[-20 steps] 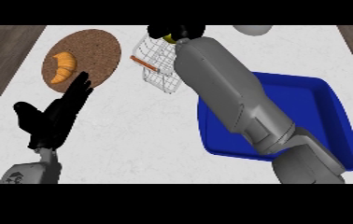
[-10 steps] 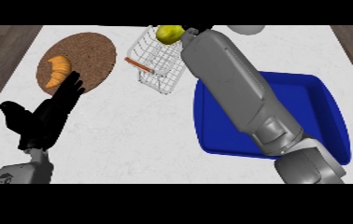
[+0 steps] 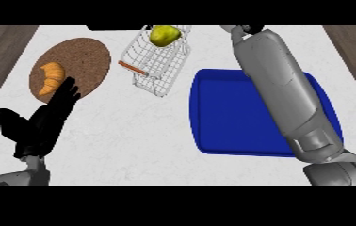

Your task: Pick the pear from the tray and place it in the tiered basket

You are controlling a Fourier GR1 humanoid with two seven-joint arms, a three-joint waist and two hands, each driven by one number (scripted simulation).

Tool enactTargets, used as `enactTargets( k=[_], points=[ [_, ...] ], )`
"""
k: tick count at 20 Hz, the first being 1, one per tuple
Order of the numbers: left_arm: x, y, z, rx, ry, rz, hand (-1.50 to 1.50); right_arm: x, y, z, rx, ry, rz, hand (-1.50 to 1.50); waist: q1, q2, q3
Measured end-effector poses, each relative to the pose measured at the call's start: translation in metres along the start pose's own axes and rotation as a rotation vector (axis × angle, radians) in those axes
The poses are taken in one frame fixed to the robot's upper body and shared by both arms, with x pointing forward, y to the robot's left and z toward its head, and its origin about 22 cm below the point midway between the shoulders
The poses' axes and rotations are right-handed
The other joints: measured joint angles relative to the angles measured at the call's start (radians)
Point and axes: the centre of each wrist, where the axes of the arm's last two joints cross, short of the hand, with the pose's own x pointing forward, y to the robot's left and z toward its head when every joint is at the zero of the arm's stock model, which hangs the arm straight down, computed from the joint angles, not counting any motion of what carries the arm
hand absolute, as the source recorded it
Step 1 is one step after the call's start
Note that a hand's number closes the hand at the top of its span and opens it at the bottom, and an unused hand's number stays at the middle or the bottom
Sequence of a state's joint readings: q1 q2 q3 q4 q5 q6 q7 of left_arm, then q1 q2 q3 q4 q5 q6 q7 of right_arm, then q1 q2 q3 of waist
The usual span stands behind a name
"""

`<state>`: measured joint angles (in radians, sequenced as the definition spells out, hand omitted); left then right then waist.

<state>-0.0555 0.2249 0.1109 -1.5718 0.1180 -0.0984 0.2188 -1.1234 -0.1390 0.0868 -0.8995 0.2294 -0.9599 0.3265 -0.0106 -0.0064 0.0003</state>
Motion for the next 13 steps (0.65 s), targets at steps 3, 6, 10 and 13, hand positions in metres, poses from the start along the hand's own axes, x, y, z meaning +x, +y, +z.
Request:
enactTargets(
  k=[3,6,10,13],
  points=[
    [-0.001,-0.006,-0.001,0.007,0.005,0.005,0.0,-0.002,-0.032,-0.013,-0.044,0.002,-0.014,-1.5,-0.011,-0.003,0.0],
    [0.001,-0.007,0.003,0.015,0.011,0.006,0.0,-0.004,-0.074,-0.027,-0.079,0.001,-0.024,-1.5,-0.018,-0.005,0.0],
    [-0.003,-0.007,0.005,0.016,0.012,-0.001,0.0,-0.005,-0.127,-0.032,-0.104,-0.007,-0.013,-1.5,-0.015,-0.003,0.0],
    [-0.006,-0.005,0.002,0.011,0.005,0.0,0.0,-0.003,-0.168,-0.036,-0.11,-0.008,0.003,-1.5,-0.011,-0.001,0.0]
  ],
)
